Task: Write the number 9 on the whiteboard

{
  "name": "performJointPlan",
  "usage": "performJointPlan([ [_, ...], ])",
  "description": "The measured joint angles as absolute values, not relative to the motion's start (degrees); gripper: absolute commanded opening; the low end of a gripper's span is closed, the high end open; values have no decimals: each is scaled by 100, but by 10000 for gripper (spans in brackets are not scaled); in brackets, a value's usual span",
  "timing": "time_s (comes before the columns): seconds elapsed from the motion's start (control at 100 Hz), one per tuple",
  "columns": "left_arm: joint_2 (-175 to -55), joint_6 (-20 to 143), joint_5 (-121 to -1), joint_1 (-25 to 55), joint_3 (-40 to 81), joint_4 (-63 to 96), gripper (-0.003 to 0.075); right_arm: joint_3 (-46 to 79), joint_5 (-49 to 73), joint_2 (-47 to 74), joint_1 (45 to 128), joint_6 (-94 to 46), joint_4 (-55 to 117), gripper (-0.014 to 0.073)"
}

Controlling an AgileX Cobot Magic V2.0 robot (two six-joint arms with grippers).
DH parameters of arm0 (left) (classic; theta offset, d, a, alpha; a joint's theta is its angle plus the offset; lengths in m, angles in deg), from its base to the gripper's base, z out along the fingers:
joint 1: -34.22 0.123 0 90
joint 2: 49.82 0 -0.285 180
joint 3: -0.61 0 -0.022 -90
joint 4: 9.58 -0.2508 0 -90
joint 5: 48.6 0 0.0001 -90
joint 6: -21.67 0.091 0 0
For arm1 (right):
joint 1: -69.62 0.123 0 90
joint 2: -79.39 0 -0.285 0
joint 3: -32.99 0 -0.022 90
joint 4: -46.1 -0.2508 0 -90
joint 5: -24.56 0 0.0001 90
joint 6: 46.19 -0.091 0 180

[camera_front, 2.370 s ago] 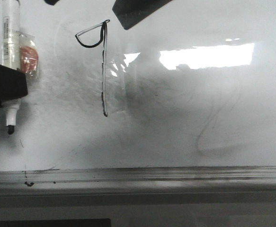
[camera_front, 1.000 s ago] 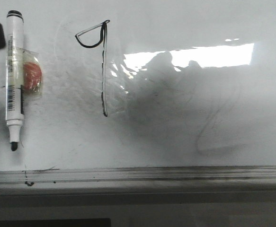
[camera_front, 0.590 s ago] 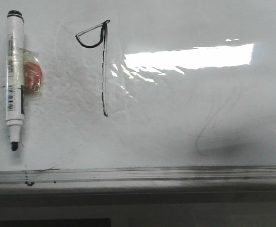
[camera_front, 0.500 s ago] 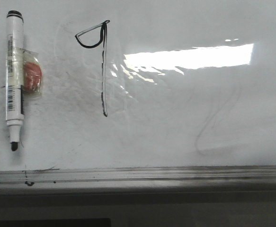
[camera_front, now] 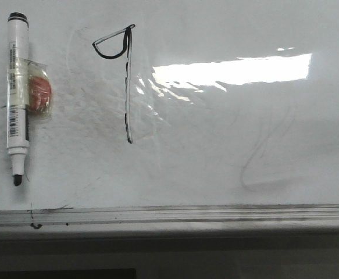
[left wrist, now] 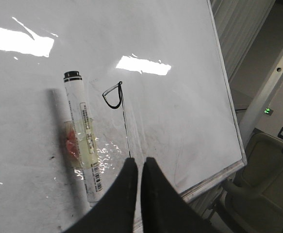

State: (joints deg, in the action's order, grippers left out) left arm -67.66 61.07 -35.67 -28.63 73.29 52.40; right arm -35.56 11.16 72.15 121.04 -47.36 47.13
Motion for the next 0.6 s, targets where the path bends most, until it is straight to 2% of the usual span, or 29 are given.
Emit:
performJointPlan([
  [0.6,-6766,6107,-3414,-2749,7352,4915,-20,-3773,1106,7215,12104,-4736,4713,-64],
])
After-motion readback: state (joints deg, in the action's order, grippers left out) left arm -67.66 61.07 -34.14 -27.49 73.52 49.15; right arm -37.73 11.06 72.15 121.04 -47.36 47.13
